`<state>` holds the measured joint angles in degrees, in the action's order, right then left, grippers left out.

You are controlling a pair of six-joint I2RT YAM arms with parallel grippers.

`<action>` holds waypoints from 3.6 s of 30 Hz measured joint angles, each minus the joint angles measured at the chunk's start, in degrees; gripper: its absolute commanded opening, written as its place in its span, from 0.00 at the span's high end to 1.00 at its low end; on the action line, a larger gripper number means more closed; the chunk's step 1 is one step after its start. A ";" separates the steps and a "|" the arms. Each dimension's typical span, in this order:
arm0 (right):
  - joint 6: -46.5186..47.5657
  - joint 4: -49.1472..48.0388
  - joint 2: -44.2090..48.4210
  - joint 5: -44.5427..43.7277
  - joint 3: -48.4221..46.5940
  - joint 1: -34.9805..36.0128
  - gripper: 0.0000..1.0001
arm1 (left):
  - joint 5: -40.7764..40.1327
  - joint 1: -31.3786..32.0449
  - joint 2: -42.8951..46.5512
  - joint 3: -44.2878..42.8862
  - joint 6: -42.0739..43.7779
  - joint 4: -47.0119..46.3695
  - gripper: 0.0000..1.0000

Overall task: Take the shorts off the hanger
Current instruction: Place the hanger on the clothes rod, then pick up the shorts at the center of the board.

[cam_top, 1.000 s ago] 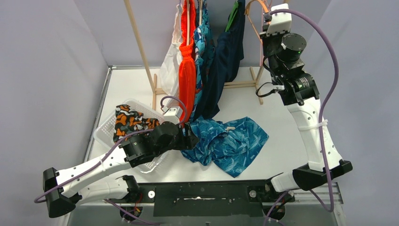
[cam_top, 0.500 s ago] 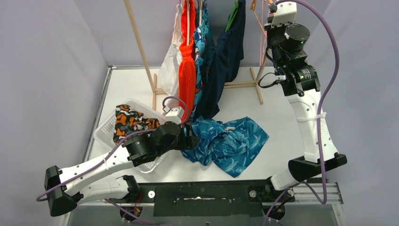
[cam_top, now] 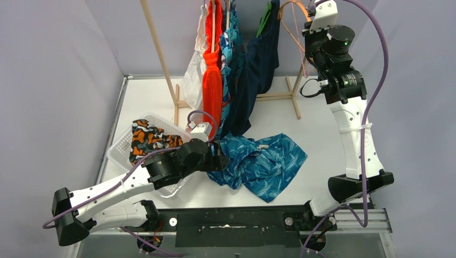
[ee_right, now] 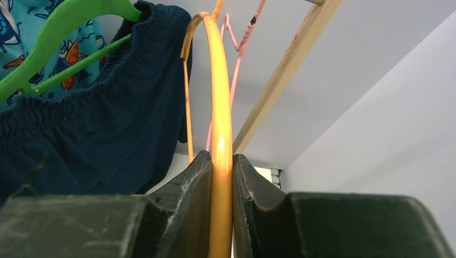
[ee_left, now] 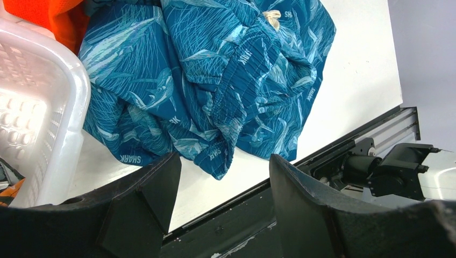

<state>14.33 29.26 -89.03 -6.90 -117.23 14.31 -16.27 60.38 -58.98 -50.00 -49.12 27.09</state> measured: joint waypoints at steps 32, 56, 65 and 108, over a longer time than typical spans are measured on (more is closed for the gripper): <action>-16.15 -7.76 35.95 8.87 37.46 0.02 0.10 | 0.66 -1.03 1.97 0.37 0.02 -3.17 0.27; -57.42 -3.43 45.24 13.94 86.29 0.04 0.11 | 6.29 -1.27 -22.82 -4.87 4.02 -8.57 0.21; -61.99 0.28 43.85 6.67 86.88 0.04 0.08 | 0.46 2.75 -42.66 -25.99 10.49 -3.06 0.19; -69.05 4.00 49.86 -7.32 88.15 0.02 0.08 | -0.04 8.00 -25.92 -26.75 28.79 11.26 0.86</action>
<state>-54.72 33.26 -39.18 -14.22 -29.08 14.33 -16.32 68.38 -84.90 -76.75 -20.34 38.35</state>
